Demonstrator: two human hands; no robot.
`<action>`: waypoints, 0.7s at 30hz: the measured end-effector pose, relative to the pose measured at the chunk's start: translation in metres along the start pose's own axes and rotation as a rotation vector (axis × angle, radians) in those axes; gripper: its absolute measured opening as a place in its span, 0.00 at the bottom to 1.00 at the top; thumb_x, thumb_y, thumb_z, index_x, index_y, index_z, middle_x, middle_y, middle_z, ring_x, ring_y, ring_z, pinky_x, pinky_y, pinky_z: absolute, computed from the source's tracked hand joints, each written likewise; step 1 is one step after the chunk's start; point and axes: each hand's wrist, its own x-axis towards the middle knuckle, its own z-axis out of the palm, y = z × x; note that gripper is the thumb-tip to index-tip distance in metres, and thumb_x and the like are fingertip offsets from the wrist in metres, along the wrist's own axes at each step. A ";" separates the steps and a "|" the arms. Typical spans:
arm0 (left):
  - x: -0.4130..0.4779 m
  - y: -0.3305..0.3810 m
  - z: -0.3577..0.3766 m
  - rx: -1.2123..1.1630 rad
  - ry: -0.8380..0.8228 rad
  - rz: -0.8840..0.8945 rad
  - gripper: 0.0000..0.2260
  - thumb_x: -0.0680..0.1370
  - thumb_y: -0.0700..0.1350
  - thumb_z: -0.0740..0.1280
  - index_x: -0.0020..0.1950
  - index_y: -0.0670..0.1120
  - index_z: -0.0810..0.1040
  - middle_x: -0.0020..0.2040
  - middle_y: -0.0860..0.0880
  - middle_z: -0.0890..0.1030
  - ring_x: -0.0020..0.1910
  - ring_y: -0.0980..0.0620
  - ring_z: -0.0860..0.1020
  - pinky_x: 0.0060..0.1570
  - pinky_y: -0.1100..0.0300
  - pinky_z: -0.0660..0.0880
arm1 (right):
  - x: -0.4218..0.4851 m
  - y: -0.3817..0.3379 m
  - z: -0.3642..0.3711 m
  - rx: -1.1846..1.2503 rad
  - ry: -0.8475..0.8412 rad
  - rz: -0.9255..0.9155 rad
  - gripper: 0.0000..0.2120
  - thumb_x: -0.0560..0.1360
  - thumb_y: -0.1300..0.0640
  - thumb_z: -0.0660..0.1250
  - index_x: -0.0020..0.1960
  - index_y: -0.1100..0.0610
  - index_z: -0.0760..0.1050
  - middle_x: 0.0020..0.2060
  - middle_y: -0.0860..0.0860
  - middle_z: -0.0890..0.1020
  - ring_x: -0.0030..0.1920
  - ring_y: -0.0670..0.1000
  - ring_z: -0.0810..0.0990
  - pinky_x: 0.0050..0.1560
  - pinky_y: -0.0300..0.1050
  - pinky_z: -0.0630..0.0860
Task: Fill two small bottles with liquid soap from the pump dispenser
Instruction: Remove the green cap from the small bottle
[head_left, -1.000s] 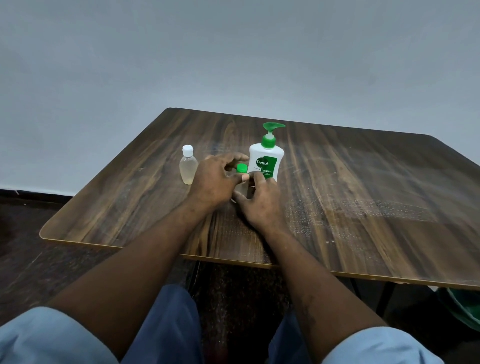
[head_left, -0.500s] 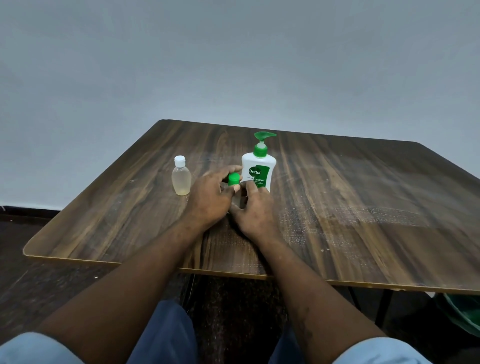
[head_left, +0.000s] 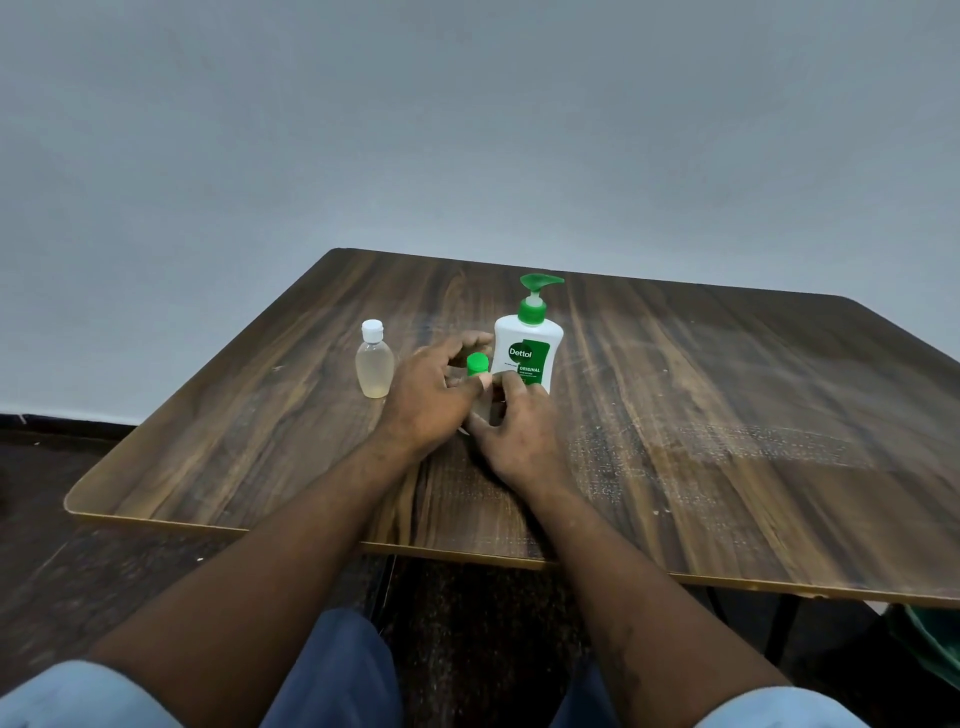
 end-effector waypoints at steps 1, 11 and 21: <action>-0.002 0.002 -0.001 -0.015 0.003 0.003 0.20 0.75 0.38 0.75 0.65 0.52 0.82 0.55 0.58 0.86 0.53 0.63 0.83 0.56 0.67 0.78 | 0.000 0.000 0.000 -0.003 0.000 0.001 0.21 0.75 0.41 0.73 0.62 0.51 0.75 0.49 0.53 0.78 0.50 0.54 0.79 0.50 0.57 0.81; 0.005 0.009 0.000 -0.047 0.089 -0.064 0.15 0.71 0.46 0.82 0.53 0.54 0.80 0.46 0.55 0.85 0.46 0.56 0.84 0.49 0.61 0.81 | 0.001 0.000 0.001 0.007 0.009 0.003 0.24 0.72 0.39 0.76 0.62 0.51 0.75 0.49 0.52 0.80 0.51 0.54 0.80 0.52 0.57 0.81; 0.002 0.003 -0.013 -0.094 0.298 -0.187 0.06 0.76 0.47 0.77 0.51 0.50 0.82 0.44 0.52 0.85 0.46 0.53 0.85 0.50 0.51 0.84 | -0.002 -0.004 -0.005 0.006 -0.009 0.026 0.26 0.72 0.36 0.77 0.61 0.51 0.76 0.49 0.48 0.76 0.52 0.52 0.78 0.54 0.56 0.81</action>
